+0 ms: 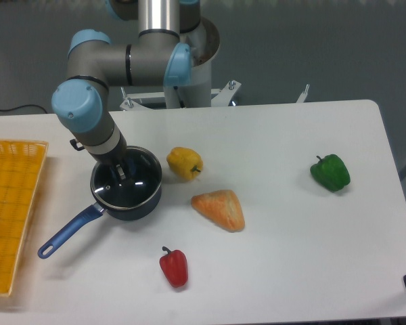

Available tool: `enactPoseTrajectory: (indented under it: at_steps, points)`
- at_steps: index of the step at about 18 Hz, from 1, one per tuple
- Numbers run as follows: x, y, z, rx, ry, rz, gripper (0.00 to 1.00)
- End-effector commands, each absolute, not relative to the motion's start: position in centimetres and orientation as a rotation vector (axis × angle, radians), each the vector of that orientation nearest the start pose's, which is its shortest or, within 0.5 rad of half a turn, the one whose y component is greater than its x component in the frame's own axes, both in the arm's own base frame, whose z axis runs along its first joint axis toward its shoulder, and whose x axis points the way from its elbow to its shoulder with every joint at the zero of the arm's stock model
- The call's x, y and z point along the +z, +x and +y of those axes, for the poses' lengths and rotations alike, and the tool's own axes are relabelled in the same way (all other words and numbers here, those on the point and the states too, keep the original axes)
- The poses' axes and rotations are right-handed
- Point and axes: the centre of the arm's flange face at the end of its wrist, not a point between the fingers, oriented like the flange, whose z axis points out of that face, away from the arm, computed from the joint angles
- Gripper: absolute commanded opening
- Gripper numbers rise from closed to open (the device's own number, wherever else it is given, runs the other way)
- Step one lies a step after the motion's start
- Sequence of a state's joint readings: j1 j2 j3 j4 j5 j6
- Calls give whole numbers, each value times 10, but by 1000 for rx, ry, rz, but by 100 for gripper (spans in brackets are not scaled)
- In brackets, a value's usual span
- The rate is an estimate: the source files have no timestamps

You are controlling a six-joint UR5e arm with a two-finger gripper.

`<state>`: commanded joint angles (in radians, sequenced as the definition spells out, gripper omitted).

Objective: Open the lid
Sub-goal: 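Lift the glass lid up and tilt it off the saucepan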

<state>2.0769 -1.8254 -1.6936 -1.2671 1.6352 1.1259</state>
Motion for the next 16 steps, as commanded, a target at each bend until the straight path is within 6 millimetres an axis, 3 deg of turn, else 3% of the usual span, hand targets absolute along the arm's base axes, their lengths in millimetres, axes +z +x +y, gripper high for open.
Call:
enactPoseTrajectory:
  at_steps: [5, 12, 16]
  points:
    - [343, -203, 553, 23, -3076, 883, 58]
    - [351, -232, 545, 35, -3074, 877, 58]
    - [349, -236, 545, 40, -3081, 871, 58]
